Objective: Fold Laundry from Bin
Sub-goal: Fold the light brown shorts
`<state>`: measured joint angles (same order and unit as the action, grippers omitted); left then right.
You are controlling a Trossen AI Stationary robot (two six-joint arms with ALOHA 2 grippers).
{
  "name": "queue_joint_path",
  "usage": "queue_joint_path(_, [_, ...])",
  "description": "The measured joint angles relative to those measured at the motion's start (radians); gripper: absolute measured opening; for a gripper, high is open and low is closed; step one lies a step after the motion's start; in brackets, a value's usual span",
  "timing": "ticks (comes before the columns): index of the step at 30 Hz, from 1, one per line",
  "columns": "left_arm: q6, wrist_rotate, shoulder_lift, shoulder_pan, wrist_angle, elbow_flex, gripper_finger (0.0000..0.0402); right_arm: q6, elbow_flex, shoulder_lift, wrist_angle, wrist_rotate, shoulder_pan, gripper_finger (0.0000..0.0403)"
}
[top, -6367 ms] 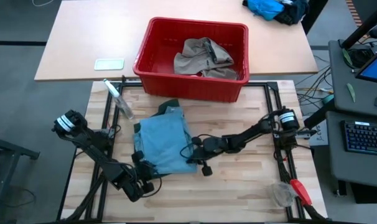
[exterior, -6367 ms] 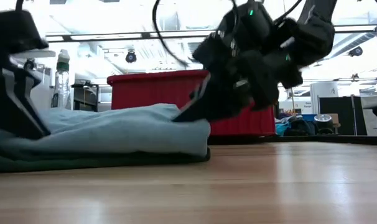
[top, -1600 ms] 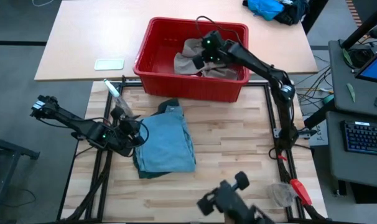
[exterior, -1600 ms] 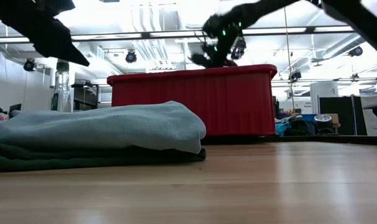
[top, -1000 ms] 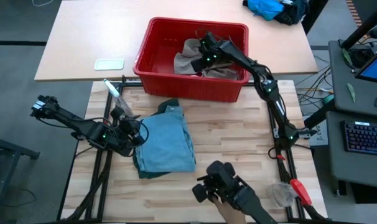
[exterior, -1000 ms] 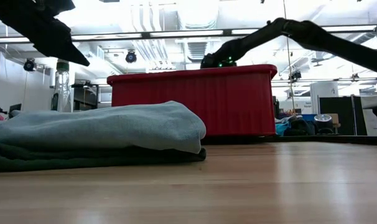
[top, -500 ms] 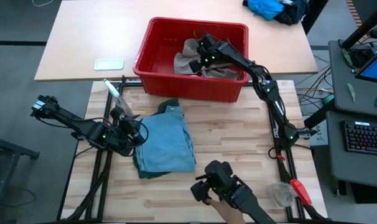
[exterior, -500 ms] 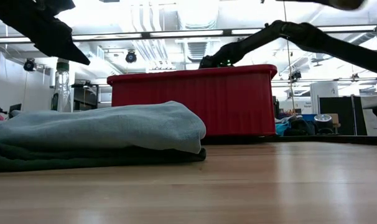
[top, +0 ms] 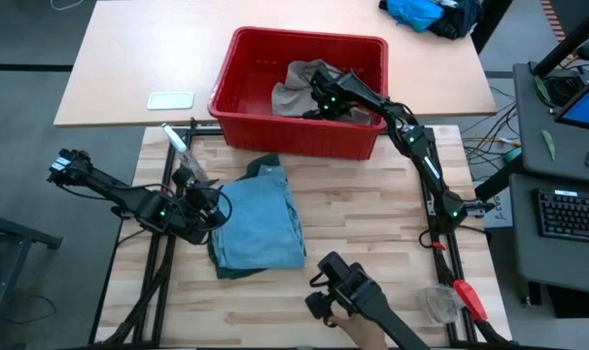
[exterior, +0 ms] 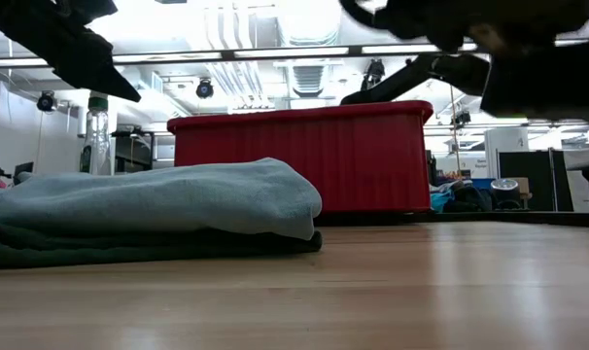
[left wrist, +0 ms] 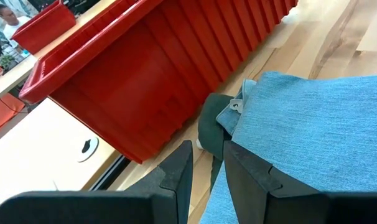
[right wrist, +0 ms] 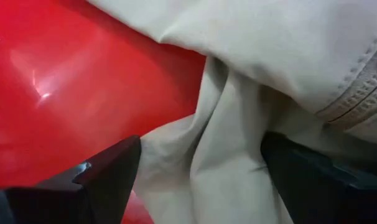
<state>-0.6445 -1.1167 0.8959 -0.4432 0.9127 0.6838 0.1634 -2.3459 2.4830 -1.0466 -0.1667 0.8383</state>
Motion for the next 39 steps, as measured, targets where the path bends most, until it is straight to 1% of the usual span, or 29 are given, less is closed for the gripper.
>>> queue_joint_path(2, [-0.002, 0.0, 0.0, 0.0, 0.0, 0.0, 0.0076, -0.009, -0.003, 0.014, -0.001, -0.008, 0.0, 0.0329])
queue_joint_path(5, [-0.002, 0.0, 0.0, 0.0, 0.0, 0.0, 0.0076, -0.018, -0.003, 0.032, -0.003, -0.057, 0.003, 0.0324])
queue_joint_path(8, [-0.002, 0.0, 0.0, 0.0, 0.0, 0.0, 0.0076, -0.037, -0.003, 0.044, -0.004, -0.064, 0.001, 0.0316])
queue_joint_path(10, [-0.002, 0.0, 0.0, 0.0, 0.0, 0.0, 0.0076, -0.06, -0.001, 0.046, 0.005, -0.071, 0.0, 0.0301])
queue_joint_path(12, [-0.002, -0.001, 0.0, 0.0, 0.0, 0.0, 0.0076, -0.085, -0.001, 0.045, 0.033, -0.105, 0.0, 0.0279])
queue_joint_path(14, [-0.002, -0.001, 0.0, 0.0, 0.0, 0.0, 0.0076, -0.097, 0.0, 0.042, 0.073, -0.159, 0.0, 0.0248])
queue_joint_path(16, [-0.003, -0.001, 0.0, 0.0, 0.0, 0.0, 0.0076, -0.097, -0.004, 0.043, 0.116, -0.221, -0.003, 0.0209])
queue_joint_path(19, [-0.01, -0.001, 0.0, 0.0, 0.0, 0.0, 0.0076, -0.097, -0.004, 0.047, 0.173, -0.319, -0.009, 0.013])
queue_joint_path(22, [-0.017, -0.001, 0.0, 0.0, 0.0, 0.0, 0.0076, -0.094, -0.001, 0.049, 0.214, -0.432, -0.01, 0.0038])
queue_joint_path(23, [-0.019, -0.002, 0.0, 0.0, 0.0, 0.0, 0.0076, -0.094, -0.001, 0.049, 0.229, -0.462, -0.01, 0.0026])
queue_joint_path(25, [-0.019, -0.002, 0.0, 0.0, 0.0, -0.002, 0.0076, -0.084, 0.0, 0.041, 0.249, -0.504, -0.011, 0.0018])
queue_joint_path(28, [-0.025, -0.002, 0.0, 0.0, 0.0, -0.008, 0.0076, -0.082, 0.0, 0.006, 0.267, -0.527, -0.015, 0.0011])
queue_joint_path(33, [-0.047, -0.002, 0.0, 0.0, -0.001, -0.025, 0.0076, -0.117, 0.0, -0.085, 0.299, -0.526, -0.032, 0.001])
queue_joint_path(39, [-0.079, -0.002, 0.0, 0.0, -0.005, -0.052, 0.0076, -0.12, 0.0, -0.186, 0.407, -0.518, -0.077, 0.0009])
